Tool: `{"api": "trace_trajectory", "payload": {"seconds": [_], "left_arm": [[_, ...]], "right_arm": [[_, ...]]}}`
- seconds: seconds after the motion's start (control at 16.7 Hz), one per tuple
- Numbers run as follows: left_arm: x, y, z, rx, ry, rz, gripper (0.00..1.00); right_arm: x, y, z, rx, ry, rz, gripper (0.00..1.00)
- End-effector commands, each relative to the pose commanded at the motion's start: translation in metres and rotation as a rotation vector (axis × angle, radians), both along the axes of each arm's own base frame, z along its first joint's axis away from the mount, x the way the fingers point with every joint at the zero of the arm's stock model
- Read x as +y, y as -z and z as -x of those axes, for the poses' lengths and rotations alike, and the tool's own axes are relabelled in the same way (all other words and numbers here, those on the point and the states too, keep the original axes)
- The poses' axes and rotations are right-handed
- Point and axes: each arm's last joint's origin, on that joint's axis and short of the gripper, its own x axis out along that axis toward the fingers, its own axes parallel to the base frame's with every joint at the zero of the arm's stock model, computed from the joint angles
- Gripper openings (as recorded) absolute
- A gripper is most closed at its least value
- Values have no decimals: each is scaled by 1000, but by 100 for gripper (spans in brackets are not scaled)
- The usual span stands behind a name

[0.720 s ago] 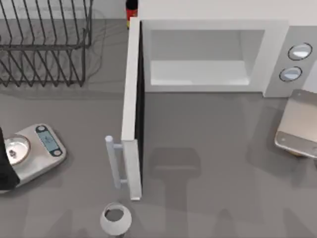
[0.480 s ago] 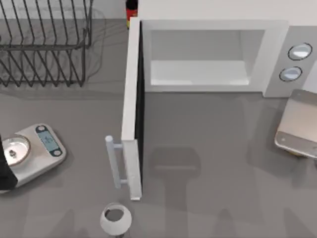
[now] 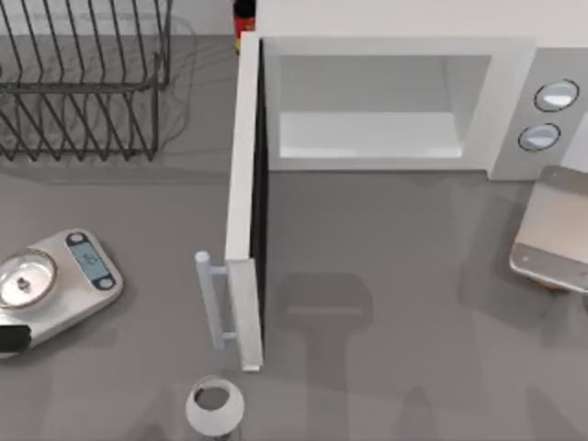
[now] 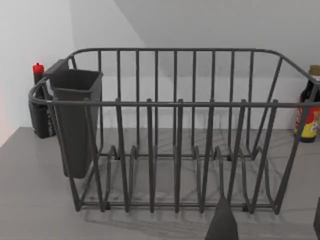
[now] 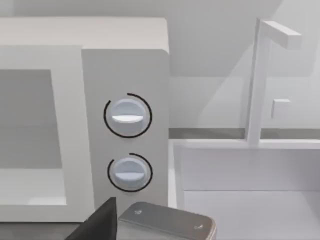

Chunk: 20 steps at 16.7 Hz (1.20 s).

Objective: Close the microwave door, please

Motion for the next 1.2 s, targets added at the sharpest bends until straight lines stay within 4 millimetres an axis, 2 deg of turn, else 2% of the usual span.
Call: {"api": "trace_trajectory", "payload": {"seconds": [0.12,0.18,0.78,1.2], "left_arm": [[0,0,0,0,0,0,2],[0,0,0,0,0,0,0],[1,0,0,0,0,0,0],[20,-4,9,0,0,0,0]], "right_arm": [[0,0,0,0,0,0,100],[0,0,0,0,0,0,100],[0,0,0,0,0,0,100],[0,0,0,0,0,0,100]]}}
